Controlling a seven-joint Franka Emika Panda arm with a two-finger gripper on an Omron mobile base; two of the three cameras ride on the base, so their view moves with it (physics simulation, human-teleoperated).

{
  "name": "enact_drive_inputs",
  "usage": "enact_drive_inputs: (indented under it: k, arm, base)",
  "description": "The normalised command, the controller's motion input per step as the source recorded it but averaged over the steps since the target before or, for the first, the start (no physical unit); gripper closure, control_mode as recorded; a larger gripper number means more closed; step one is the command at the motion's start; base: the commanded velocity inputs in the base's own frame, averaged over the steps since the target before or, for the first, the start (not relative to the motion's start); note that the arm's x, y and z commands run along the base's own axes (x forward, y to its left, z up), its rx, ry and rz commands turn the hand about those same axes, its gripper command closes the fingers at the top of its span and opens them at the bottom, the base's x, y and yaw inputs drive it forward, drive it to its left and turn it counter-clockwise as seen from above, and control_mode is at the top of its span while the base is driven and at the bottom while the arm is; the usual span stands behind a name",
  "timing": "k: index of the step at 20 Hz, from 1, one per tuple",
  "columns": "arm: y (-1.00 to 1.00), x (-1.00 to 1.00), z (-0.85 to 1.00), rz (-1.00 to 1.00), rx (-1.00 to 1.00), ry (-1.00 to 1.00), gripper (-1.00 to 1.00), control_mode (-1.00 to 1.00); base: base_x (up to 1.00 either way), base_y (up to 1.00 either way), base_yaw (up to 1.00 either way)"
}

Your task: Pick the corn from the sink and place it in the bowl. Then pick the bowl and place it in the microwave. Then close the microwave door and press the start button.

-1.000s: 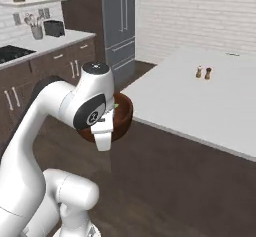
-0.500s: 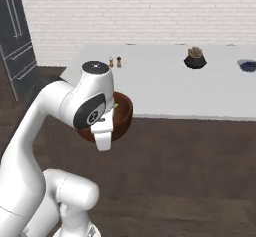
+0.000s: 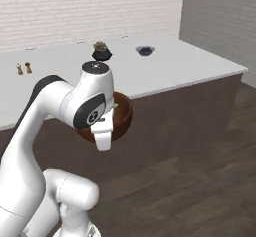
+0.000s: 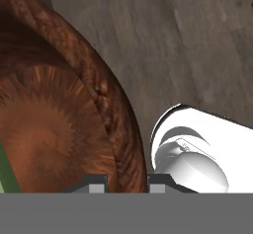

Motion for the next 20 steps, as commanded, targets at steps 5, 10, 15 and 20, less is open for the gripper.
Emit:
enact_drive_inputs:
  k: [5, 10, 15, 20]
  arm:
    - [0.00, 0.00, 0.00, 0.00, 0.00, 0.00, 1.00, 1.00]
    - [0.00, 0.00, 0.00, 0.00, 0.00, 0.00, 1.00, 1.00]
    - [0.00, 0.00, 0.00, 0.00, 0.00, 0.00, 1.00, 1.00]
    - [0.00, 0.00, 0.00, 0.00, 0.00, 0.00, 1.00, 1.00]
  base:
    - [-0.05, 0.00, -0.77]
    - [0.00, 0.00, -0.75]
    - [0.01, 0.00, -0.70]
    - [0.41, 0.21, -0.60]
